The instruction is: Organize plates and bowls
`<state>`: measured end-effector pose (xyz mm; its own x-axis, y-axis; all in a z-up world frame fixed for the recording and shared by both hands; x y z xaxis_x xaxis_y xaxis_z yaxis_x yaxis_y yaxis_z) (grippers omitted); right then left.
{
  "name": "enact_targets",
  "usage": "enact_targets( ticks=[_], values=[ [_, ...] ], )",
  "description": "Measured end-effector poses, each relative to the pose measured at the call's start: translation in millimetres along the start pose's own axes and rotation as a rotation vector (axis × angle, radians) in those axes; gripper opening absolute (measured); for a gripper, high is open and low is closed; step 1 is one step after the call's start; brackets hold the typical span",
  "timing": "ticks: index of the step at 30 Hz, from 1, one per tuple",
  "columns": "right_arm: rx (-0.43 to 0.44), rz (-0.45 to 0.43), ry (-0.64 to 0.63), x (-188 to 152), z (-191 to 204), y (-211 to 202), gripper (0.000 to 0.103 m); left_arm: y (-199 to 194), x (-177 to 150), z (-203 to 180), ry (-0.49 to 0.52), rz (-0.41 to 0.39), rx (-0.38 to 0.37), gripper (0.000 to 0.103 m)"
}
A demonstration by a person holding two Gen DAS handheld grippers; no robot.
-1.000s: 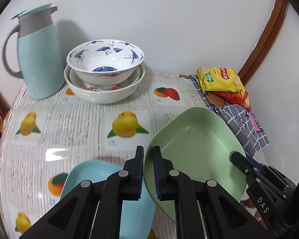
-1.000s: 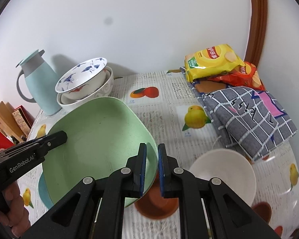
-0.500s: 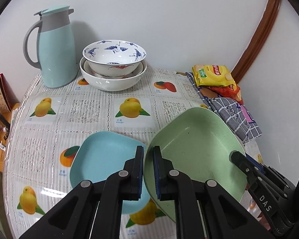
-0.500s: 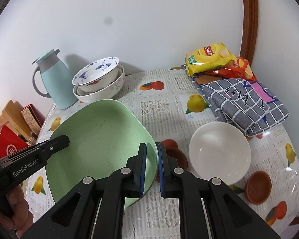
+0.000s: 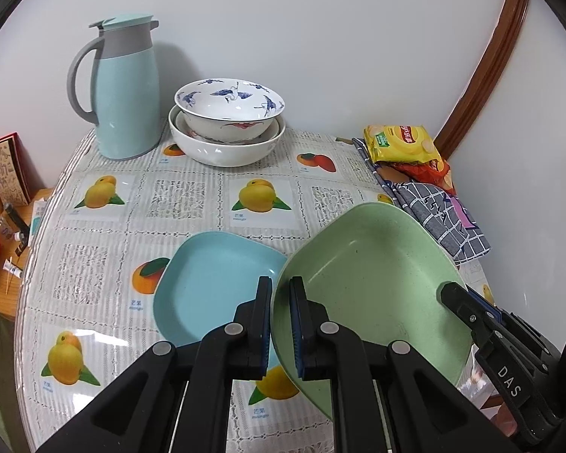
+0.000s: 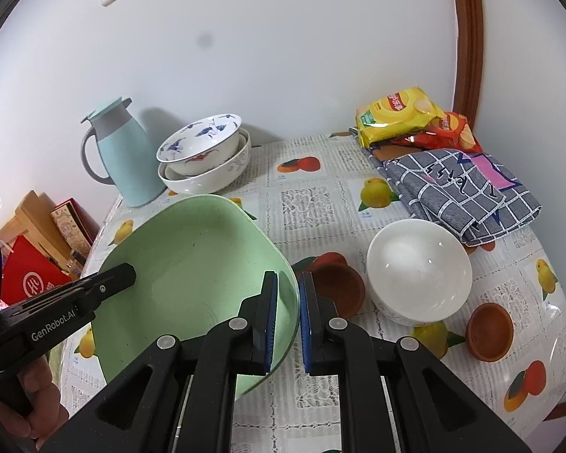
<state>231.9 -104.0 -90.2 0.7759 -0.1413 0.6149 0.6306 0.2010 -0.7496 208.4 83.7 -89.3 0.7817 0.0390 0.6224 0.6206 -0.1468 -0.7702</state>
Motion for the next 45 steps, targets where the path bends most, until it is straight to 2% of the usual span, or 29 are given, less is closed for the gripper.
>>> enact_targets(
  ticks=[25, 45],
  values=[
    [0.010, 0.006, -0.027, -11.9, 23.9, 1.8, 0.011, -3.9, -10.7, 24.4, -0.038, 0.005, 0.007, 0.010],
    [0.027, 0.085, -0.066, -30.4, 39.4, 40.5, 0.011, 21.4, -33.5, 60.1, -0.113, 0.072, 0.040, 0.010]
  ],
)
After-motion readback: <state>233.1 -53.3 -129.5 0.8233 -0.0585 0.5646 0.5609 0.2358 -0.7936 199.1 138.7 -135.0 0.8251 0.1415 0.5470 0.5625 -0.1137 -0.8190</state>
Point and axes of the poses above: each gripper's, at about its wrist camera, not at the fingertips, and y roughly the way its jaws point, z to its left, x to its top, the point moved 4 cm from there along y, roughly the way its jaws point, and after that the axes turned 11 degrees about y, right-handed, at the moved point
